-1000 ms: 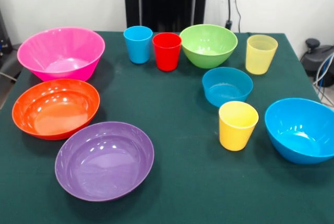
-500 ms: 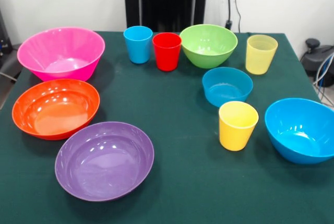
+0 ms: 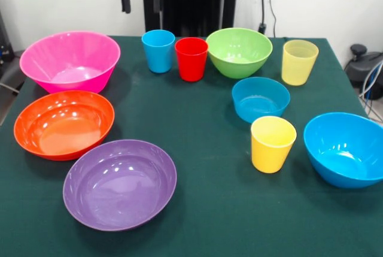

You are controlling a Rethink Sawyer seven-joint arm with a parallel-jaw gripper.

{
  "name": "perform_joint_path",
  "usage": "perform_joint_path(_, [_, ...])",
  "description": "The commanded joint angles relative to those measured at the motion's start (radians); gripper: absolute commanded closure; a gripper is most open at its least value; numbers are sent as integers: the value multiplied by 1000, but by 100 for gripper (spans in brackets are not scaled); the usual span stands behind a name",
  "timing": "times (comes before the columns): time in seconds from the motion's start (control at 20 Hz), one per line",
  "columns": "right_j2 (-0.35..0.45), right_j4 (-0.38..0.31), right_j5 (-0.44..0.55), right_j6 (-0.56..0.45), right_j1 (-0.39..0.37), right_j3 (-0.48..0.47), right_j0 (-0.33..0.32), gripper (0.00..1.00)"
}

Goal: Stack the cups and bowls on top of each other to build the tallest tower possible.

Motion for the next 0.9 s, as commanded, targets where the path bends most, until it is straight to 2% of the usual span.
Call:
perform_joint_path(0.05, [82, -130, 103, -212, 118, -98, 1, 0])
perform_joint_path(0.25, [97, -163, 108, -227, 164, -159, -20, 0])
perform_joint_path(0.55, [171, -171, 131, -298, 208, -192, -118, 0])
perform_joint_path(0.7, [167, -218, 125, -279, 205, -192, -113, 0])
perform_joint_path(0.9, [187, -225, 139, -259, 199, -197, -119, 0])
